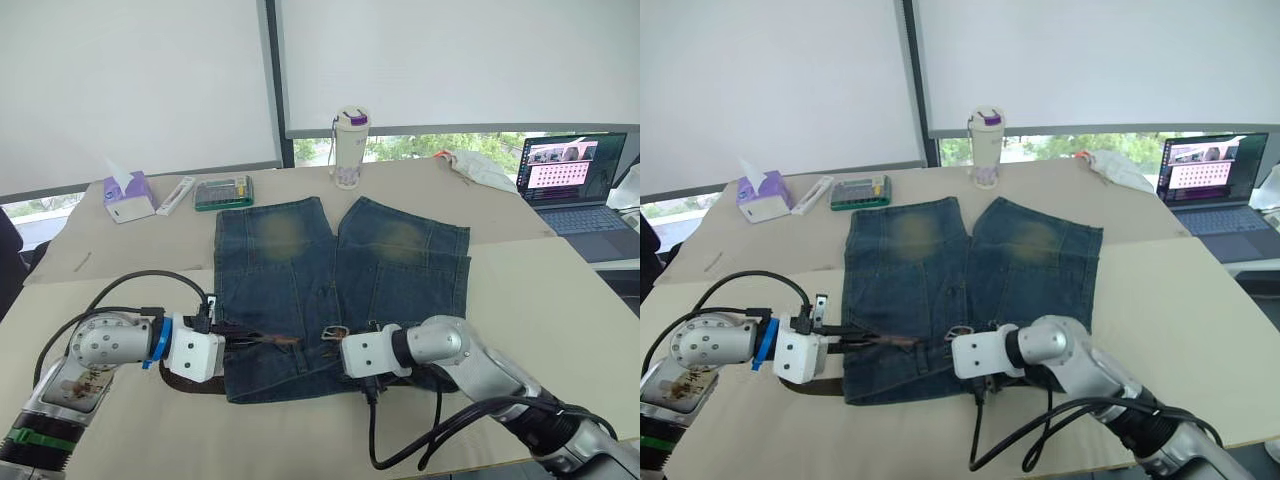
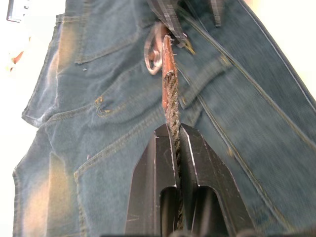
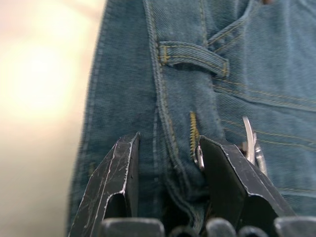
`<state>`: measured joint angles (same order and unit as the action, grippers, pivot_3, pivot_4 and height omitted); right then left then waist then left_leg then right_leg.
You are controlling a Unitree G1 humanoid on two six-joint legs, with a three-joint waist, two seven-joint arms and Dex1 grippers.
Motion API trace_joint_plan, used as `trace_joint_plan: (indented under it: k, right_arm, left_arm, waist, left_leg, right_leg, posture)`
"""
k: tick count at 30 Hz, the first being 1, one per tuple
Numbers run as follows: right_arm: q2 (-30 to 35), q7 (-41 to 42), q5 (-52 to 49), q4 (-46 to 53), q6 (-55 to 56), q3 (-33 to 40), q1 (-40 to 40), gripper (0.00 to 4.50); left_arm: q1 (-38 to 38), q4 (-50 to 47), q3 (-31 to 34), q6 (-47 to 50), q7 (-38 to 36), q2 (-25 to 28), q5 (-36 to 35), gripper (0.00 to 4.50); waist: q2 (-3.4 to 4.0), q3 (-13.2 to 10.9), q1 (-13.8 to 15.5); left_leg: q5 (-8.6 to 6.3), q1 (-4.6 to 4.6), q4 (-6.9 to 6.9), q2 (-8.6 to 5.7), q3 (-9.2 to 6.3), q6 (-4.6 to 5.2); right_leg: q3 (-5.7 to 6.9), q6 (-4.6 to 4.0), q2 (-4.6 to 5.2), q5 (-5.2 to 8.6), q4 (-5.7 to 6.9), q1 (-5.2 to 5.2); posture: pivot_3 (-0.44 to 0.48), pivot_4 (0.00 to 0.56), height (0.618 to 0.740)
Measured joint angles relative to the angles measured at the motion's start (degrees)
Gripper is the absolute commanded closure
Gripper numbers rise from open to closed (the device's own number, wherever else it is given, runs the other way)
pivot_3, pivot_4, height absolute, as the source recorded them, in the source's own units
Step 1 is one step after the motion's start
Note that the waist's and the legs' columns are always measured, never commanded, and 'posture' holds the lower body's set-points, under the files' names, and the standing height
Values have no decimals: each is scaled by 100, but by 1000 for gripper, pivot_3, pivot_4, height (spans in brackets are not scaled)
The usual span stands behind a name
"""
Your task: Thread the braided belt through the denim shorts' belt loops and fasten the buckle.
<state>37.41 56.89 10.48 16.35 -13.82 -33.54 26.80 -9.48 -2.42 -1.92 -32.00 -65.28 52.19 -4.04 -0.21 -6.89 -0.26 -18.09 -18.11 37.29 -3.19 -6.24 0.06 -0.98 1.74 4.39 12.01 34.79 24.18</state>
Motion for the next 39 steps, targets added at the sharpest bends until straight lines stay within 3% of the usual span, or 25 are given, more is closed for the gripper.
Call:
trace_joint_plan:
  k: [6, 14, 21, 33, 39]
  right_arm:
    - [-329, -198, 160, -169, -87, 41, -21, 4488]
    - [-543, -138, -334, 235, -871, 471, -143, 4488]
    - [-695, -188, -720, 466, -1505, 723, -246, 4488]
    - [-848, -327, -1311, 607, -2455, 1009, -244, 4488]
    - [-1369, -870, -1814, 619, -3507, 1593, -230, 4488]
  left_arm:
    - [65, 160, -103, -341, 175, 28, 468, 4500]
    - [-140, 470, -456, -560, 596, -2, 1286, 4500]
    - [-120, 537, -542, -769, 887, 0, 1429, 4500]
    - [-157, -8, -743, 637, 1702, -1040, 1770, 4500]
    - [-183, 10, -619, 319, 2217, -976, 2003, 4500]
  waist:
    - [0, 0, 6]
    - [0, 0, -7]
    - [0, 0, -6]
    - [0, 1, 8]
    - [1, 2, 4]
  left_leg:
    - [0, 1, 0, -2, 1, 0]
    - [-1, -2, -2, -2, -2, 2]
    - [-1, -2, -3, -2, -5, 2]
    - [-1, -3, -1, -4, -8, 2]
    - [0, -2, -2, 2, -40, -1]
  right_leg:
    - [0, 0, -1, 0, 5, 0]
    - [0, -1, -3, 0, 11, 2]
    - [1, 0, -2, 0, 11, 3]
    - [2, 0, -1, 0, 17, 1]
    - [-4, -1, 3, -1, 15, 7]
  posture:
    - [0, 150, 740]
    - [0, 150, 740]
    - [0, 150, 740]
    - [0, 150, 740]
    - [0, 150, 740]
